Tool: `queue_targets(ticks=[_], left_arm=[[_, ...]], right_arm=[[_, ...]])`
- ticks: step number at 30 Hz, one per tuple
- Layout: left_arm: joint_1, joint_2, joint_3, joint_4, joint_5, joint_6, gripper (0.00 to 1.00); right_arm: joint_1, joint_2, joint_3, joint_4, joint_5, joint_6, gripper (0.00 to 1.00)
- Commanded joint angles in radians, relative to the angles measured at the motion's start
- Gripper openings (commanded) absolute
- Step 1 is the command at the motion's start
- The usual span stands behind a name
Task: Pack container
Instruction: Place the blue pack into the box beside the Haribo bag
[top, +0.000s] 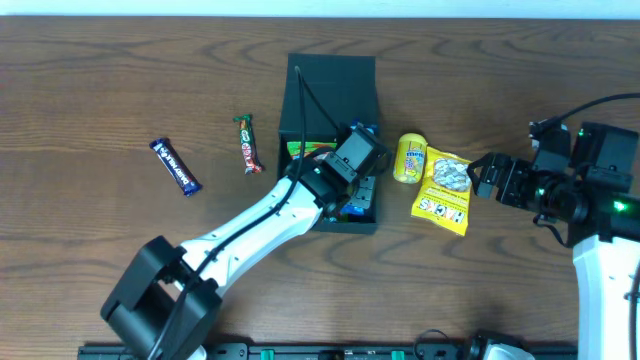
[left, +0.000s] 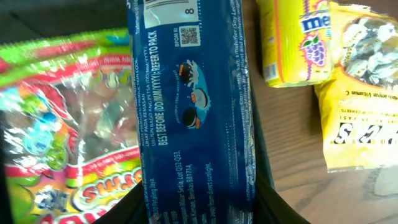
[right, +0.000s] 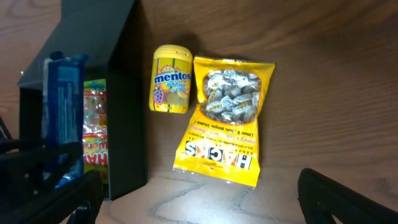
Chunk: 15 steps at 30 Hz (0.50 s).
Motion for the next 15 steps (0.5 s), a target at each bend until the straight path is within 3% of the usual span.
queue_targets(ticks=[1, 3, 4, 5, 6, 9, 15], left_arm=[[0.006, -0.002, 0.002, 0.007, 0.045, -0.061, 0.06], [0.006, -0.002, 0.002, 0.013, 0.089, -0.061, 0.07], [0.006, -0.002, 0.002, 0.014, 0.104, -0.061, 0.32], [0.005, -0.002, 0.002, 0.014, 0.115, -0.061, 0.71], [0.005, -0.003, 0.002, 0.010, 0.118, -0.060, 0.93], [0.006, -0.006, 0.002, 0.008, 0.118, -0.056, 0.98], [0.007, -0.053, 0.003, 0.009, 0.088, -0.030, 0.96]], right_arm=[[-0.008, -0.008, -0.001, -0.006, 0.000, 0.004, 0.99], [-0.008, -0.008, -0.001, -0.006, 0.000, 0.005, 0.99], [-0.008, -0.008, -0.001, -0.006, 0.000, 0.005, 0.99], [-0.008, -0.008, -0.001, -0.006, 0.000, 0.005, 0.99], [-0.008, -0.008, -0.001, -0.006, 0.000, 0.005, 0.99], [-0.008, -0.008, -0.001, -0.007, 0.000, 0.005, 0.99], [-0.008, -0.008, -0.001, -0.006, 0.000, 0.005, 0.99]])
